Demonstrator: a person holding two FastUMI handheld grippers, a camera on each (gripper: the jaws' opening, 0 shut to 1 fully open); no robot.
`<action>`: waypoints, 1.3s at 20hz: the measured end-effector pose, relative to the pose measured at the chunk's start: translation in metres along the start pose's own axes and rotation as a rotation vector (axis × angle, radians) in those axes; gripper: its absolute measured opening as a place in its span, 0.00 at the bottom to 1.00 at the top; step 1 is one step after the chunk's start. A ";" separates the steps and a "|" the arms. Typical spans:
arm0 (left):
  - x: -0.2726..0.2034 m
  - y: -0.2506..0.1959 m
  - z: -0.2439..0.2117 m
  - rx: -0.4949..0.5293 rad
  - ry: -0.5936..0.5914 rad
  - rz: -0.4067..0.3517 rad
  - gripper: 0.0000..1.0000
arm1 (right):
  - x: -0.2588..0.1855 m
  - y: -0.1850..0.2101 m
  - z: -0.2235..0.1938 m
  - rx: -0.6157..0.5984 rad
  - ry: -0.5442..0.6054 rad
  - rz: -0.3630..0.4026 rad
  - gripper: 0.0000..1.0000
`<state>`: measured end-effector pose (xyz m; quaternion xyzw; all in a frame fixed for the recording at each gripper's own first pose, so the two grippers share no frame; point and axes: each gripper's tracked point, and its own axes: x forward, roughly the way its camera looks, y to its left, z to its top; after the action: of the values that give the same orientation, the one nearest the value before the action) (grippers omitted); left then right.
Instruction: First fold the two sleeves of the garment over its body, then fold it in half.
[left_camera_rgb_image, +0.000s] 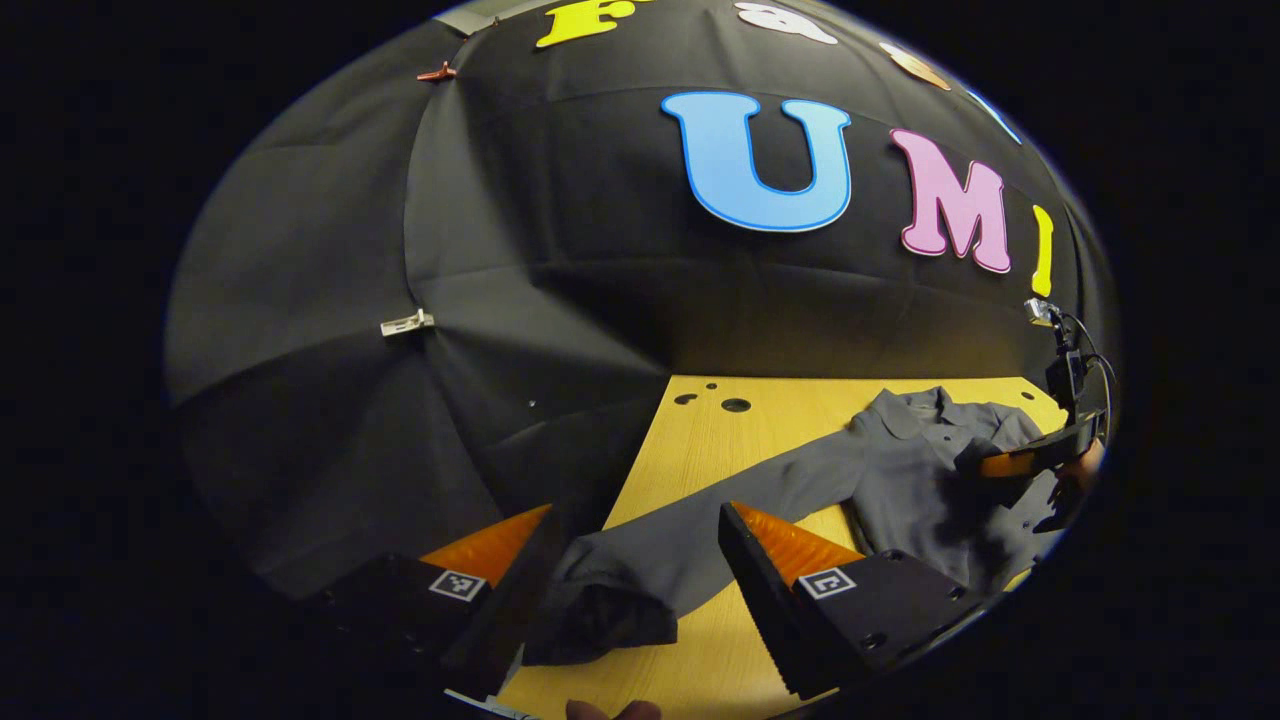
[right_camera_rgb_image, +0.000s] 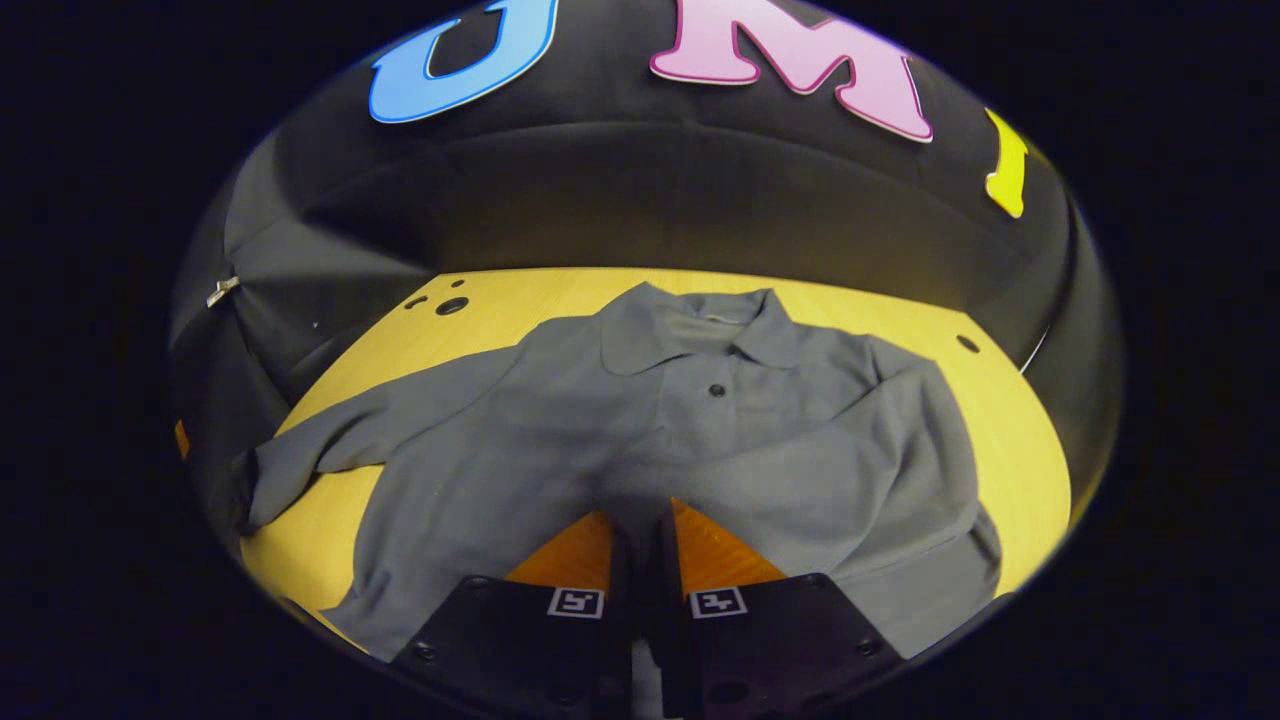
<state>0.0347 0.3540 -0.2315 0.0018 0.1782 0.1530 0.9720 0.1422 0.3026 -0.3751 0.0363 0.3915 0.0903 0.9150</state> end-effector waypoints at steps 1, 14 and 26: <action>0.001 0.002 -0.008 -0.003 0.013 0.002 0.98 | 0.001 0.005 -0.002 0.018 0.008 0.019 0.18; 0.043 0.032 -0.076 -0.024 0.186 0.061 0.98 | -0.058 0.104 0.017 0.182 0.007 0.489 0.75; 0.092 0.028 -0.132 -0.052 0.366 0.042 1.00 | -0.146 -0.027 0.027 0.252 -0.113 0.313 0.76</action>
<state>0.0626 0.4014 -0.3849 -0.0475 0.3480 0.1756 0.9197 0.0671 0.2480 -0.2565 0.2158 0.3372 0.1794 0.8986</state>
